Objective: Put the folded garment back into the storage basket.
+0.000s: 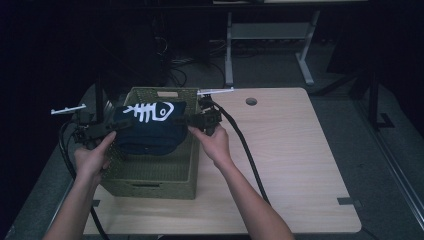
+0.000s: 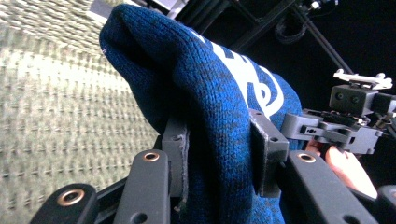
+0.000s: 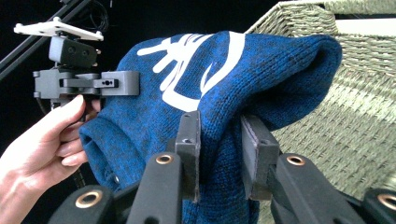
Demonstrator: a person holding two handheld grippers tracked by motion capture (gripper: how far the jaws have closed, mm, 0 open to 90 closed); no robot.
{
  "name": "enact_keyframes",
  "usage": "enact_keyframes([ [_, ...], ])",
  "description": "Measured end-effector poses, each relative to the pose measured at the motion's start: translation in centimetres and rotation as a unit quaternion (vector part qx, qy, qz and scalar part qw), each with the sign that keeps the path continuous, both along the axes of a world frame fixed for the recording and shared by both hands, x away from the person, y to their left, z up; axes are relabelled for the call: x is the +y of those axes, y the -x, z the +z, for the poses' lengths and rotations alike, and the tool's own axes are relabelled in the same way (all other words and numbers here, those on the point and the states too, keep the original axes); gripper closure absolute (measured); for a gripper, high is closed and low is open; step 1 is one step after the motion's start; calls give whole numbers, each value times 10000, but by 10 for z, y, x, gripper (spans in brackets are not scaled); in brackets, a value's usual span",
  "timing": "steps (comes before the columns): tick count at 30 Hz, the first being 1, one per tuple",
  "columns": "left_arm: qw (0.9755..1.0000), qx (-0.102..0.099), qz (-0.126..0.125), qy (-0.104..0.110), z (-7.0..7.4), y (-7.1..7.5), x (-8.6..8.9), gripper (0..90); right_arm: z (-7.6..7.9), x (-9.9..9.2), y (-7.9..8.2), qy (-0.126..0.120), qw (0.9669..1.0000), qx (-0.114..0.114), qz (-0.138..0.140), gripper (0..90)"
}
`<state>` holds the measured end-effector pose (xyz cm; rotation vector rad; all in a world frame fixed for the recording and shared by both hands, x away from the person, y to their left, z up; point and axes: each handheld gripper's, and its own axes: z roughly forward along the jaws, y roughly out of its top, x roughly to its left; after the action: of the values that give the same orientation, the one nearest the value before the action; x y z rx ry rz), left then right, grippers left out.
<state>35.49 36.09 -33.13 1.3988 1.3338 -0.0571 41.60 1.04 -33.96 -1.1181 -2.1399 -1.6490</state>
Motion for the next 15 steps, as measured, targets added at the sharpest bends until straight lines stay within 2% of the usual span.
enact_keyframes([
  [6,9999,80,127,26,-6,0,11,636,-8,12,-1,1,9999,144,-13,710],
  [9,9997,166,117,-125,-8,-1,14,634,-13,18,-2,49,9999,164,-23,709],
  [15,9991,341,139,-208,-15,-4,20,629,-23,26,-1,170,9996,235,-50,708],
])
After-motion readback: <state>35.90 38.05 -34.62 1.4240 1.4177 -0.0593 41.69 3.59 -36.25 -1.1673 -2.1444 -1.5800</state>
